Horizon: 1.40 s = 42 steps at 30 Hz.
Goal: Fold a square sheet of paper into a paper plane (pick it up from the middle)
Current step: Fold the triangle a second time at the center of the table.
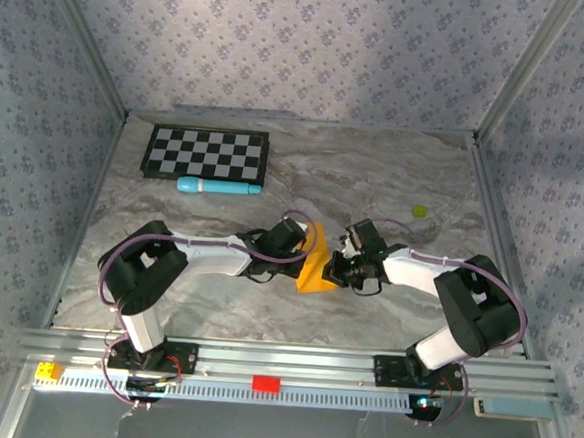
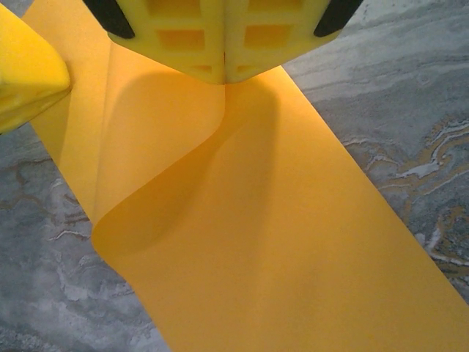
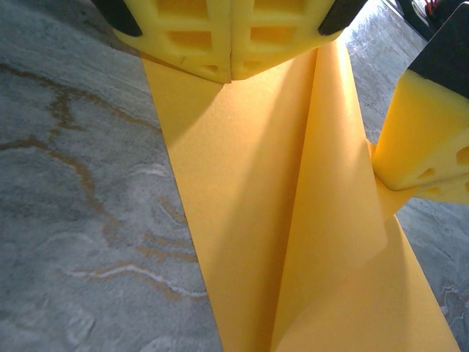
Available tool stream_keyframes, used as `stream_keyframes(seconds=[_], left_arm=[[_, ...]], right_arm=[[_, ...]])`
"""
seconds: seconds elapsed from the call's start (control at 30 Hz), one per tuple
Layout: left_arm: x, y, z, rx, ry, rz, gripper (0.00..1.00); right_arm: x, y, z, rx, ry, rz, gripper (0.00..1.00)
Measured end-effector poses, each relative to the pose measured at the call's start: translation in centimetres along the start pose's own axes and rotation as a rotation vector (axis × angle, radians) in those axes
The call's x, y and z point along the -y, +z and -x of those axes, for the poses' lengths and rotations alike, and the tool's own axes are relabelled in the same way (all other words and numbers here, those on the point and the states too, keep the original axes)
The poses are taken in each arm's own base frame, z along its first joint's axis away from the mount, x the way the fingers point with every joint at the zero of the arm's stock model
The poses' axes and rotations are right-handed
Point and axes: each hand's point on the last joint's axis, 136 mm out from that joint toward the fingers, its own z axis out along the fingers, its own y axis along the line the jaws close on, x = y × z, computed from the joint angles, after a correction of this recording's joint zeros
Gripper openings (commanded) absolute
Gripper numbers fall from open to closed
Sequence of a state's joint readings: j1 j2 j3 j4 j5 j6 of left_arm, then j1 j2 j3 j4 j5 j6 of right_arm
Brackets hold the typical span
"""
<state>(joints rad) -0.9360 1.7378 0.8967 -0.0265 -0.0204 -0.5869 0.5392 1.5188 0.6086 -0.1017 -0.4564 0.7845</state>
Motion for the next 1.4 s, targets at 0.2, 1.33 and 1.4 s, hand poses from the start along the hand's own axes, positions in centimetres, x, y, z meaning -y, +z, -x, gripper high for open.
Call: stream_keyframes(seconds=[0.2,1.33,1.4], left_arm=[[0.06,0.06,0.08,0.000,0.003,-0.001,0.00],[-0.16,0.49,-0.12,-0.004,0.022,0.008,0.00],[-0.16,0.49,-0.12,-0.004,0.022,0.008,0.00]], right_arm=[[0.00,0.00,0.00,0.000,0.000,0.000,0.04],[0.00,0.03,-0.02,0.001,-0.002,-0.002,0.04],[-0.01,0.03,-0.02,0.001,-0.002,-0.002,0.04]])
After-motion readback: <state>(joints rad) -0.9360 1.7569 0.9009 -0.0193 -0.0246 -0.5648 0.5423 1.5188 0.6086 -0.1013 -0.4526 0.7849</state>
